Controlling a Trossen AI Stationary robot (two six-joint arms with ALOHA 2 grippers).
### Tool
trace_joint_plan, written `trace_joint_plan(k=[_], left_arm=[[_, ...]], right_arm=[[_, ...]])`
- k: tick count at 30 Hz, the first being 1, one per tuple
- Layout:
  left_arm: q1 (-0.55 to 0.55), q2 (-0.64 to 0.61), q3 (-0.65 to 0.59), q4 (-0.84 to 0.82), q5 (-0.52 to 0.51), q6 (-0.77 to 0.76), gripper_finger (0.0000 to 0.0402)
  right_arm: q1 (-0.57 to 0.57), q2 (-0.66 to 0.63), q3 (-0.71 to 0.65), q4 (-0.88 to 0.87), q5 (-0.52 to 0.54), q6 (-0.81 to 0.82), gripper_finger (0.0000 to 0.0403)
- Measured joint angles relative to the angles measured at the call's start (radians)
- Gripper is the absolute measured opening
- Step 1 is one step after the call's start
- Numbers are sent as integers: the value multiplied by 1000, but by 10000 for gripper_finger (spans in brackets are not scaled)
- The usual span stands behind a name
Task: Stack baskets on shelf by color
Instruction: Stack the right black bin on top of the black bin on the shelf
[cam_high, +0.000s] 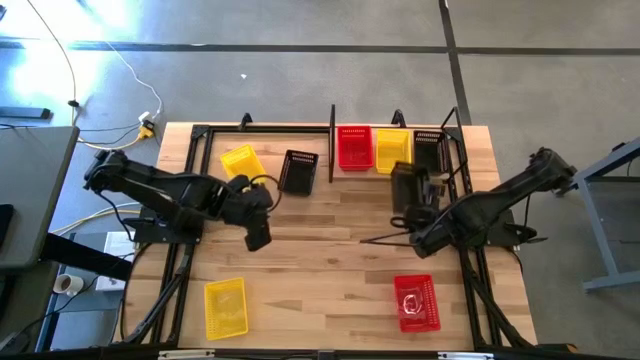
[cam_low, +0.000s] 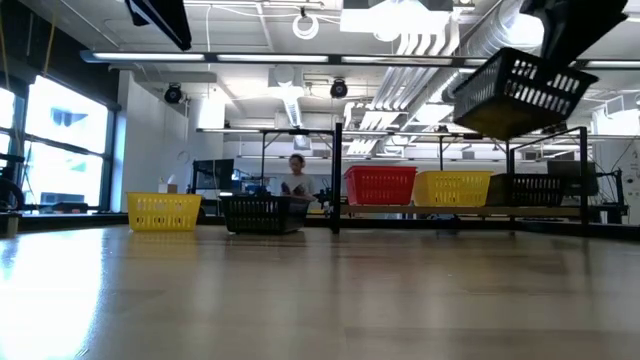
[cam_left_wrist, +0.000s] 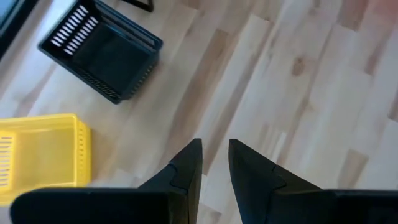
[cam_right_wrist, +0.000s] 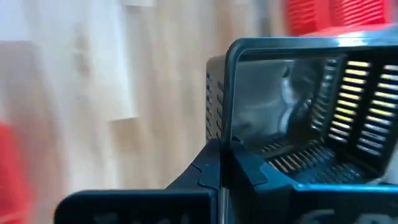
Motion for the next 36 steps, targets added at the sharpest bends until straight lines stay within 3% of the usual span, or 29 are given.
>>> trace_joint_plan(k=[9, 20, 29, 36], left_arm=[[101, 0, 0, 0, 26, 52, 69], [179, 0, 0, 3, 34, 101, 69], [217, 0, 0, 3, 50, 126, 69], [249, 0, 0, 3, 87, 126, 69]], right_arm=[[-126, -70, -1, -153, 170, -183, 0], [-447, -159, -8, -138, 205, -481, 0], [-617, -277, -186, 96, 136, -732, 0], [-763, -304, -282, 175, 49, -910, 0]])
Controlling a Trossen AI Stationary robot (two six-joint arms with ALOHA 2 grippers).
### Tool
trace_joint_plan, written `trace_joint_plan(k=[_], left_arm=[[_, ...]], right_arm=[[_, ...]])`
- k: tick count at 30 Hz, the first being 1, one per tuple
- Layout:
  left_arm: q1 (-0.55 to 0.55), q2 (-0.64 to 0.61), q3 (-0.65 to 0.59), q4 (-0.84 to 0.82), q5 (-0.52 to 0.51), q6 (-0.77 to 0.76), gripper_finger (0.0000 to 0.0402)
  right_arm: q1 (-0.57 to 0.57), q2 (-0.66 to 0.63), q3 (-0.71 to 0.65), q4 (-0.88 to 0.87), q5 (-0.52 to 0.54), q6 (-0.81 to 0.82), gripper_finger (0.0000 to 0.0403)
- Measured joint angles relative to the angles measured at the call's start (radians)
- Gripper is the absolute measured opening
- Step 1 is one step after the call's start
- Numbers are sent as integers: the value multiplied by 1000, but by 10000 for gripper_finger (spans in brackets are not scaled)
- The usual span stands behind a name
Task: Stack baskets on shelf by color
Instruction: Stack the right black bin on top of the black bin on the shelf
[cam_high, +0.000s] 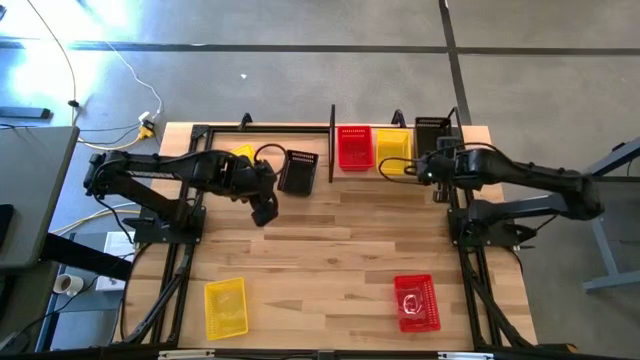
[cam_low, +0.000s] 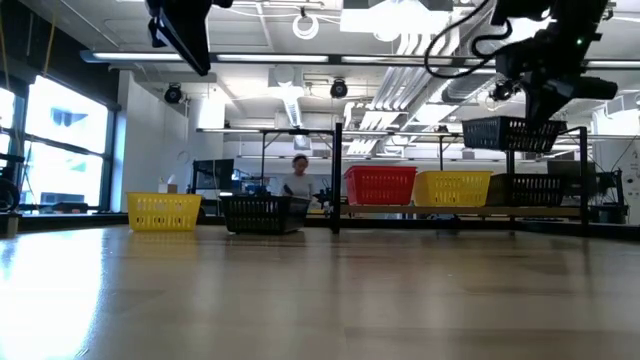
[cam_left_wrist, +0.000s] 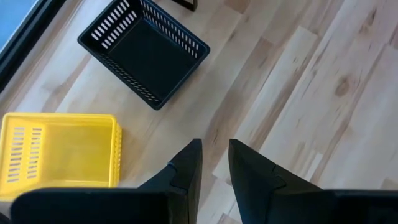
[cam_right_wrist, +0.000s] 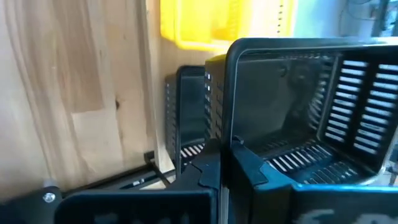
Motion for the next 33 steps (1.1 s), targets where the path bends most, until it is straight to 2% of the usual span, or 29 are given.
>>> trace_joint_plan(k=[7, 14, 20, 33], left_arm=[[24, 0, 0, 0, 0, 0, 69], [50, 0, 0, 0, 0, 0, 69], [75, 0, 0, 0, 0, 0, 69], [119, 0, 0, 0, 0, 0, 69]], right_arm=[[-119, -3, -69, 105, -74, -139, 0], [-226, -2, -82, 130, -138, -147, 0], [-289, -1, -82, 131, -216, -201, 0], [-367, 48, -82, 149, -250, -261, 0]])
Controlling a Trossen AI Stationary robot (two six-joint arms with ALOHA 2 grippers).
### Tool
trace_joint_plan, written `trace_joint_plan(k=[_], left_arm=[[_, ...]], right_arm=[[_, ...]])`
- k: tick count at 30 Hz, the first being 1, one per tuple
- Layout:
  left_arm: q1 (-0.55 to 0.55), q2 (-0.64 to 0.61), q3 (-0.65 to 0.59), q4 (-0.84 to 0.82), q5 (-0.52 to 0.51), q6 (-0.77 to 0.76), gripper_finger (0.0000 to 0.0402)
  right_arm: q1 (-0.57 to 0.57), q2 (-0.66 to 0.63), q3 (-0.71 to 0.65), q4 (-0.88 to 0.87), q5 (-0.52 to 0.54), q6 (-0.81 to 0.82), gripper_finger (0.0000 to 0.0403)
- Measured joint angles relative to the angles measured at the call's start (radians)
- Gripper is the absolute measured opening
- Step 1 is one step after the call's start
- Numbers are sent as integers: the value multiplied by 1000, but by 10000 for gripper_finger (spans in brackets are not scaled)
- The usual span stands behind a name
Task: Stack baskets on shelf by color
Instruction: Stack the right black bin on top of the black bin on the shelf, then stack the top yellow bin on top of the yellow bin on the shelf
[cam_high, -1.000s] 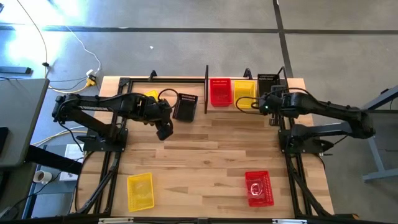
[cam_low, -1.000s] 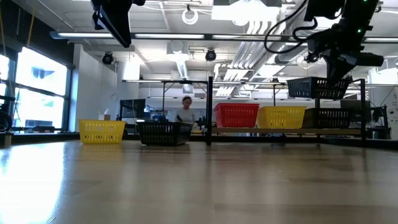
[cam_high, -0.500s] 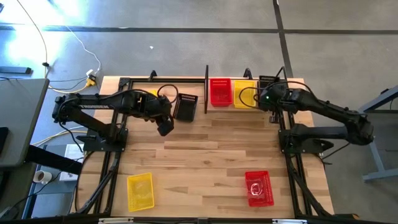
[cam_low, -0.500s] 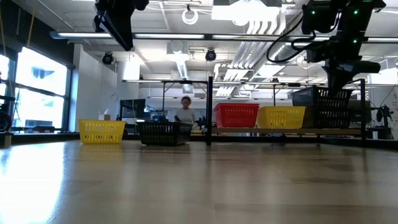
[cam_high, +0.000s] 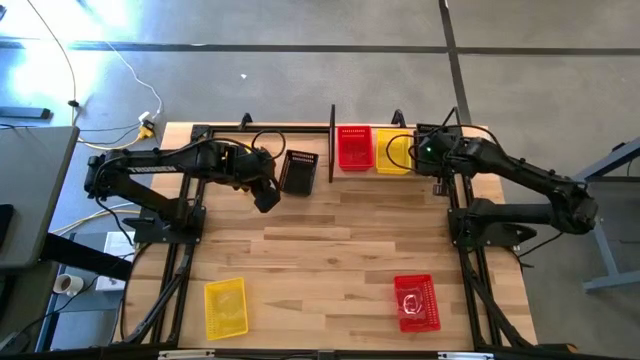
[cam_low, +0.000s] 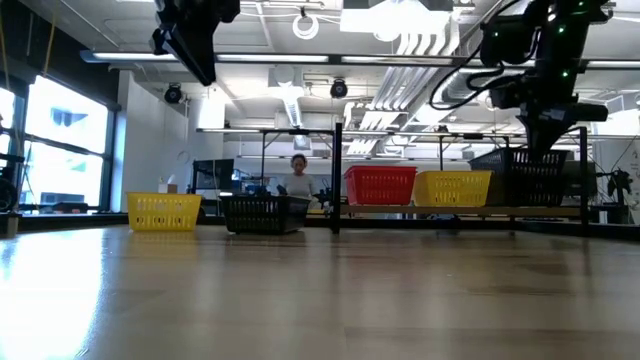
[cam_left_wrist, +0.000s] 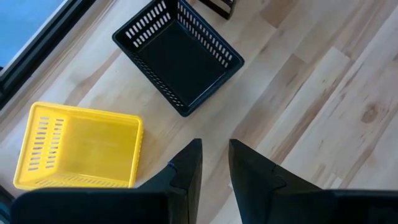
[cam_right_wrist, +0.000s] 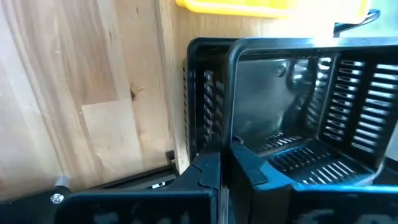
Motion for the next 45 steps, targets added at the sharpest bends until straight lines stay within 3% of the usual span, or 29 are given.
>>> trace_joint_plan(k=[15, 27, 37, 40, 45], left_arm=[[19, 0, 0, 5, 2, -2, 69], [19, 0, 0, 5, 22, -27, 69], [17, 0, 0, 2, 149, -65, 69], [13, 0, 0, -19, 195, -92, 69], [-66, -31, 0, -83, 211, -164, 69]], right_arm=[[-14, 55, 0, 16, 12, 1, 3], [-13, 55, 28, 0, 13, 4, 99], [-13, 55, 139, -165, 15, 156, 107], [-8, 55, 176, -190, -23, 264, 108], [45, 54, 228, -186, -188, 433, 108]])
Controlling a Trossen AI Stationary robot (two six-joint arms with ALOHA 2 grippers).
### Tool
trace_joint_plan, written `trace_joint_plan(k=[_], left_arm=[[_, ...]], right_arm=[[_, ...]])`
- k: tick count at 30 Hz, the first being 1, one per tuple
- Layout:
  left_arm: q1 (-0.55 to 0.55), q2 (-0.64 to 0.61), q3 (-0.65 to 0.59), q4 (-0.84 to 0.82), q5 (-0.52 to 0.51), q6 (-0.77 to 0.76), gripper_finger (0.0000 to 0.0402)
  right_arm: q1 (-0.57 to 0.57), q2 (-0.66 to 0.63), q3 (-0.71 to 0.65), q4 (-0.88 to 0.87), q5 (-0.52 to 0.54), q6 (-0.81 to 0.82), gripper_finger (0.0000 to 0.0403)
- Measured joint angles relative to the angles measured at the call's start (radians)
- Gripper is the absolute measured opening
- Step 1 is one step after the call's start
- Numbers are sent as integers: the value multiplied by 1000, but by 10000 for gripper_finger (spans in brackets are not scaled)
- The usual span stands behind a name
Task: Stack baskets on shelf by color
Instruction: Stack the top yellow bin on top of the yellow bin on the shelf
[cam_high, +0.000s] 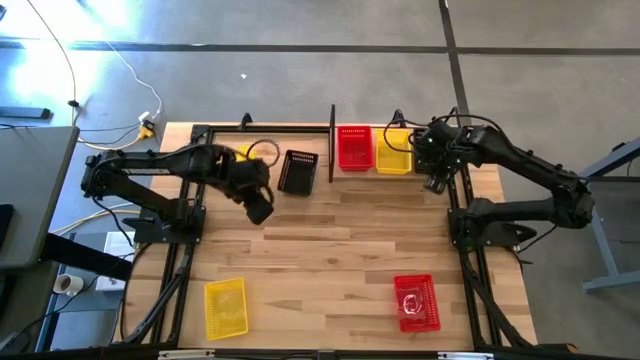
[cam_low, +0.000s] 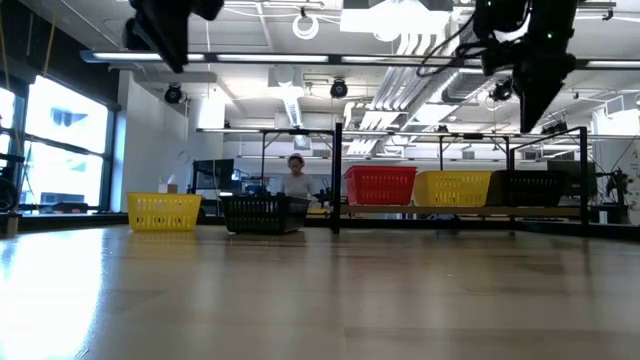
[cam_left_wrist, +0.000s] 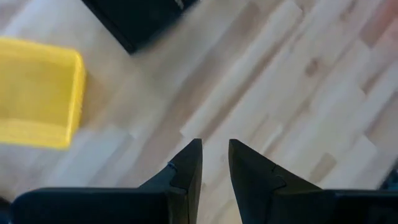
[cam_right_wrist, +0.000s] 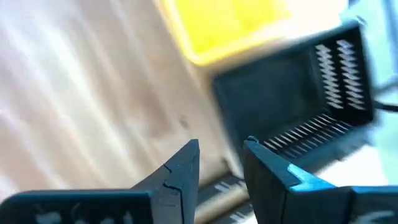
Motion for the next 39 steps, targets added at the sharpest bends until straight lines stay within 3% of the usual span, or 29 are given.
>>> trace_joint_plan(k=[9, 25, 34, 39], left_arm=[[-261, -72, 1, -30, -91, -237, 69], [-647, -75, 0, -69, -160, -588, 69], [-679, -75, 0, -144, -201, -597, 93], [-608, -76, 0, -214, -279, -626, 131]], right_arm=[[228, 0, 22, 60, -136, 316, 108], [691, 0, 22, 151, -93, 787, 108], [847, 0, 23, 185, -4, 935, 108], [890, 0, 23, 205, 54, 974, 108]])
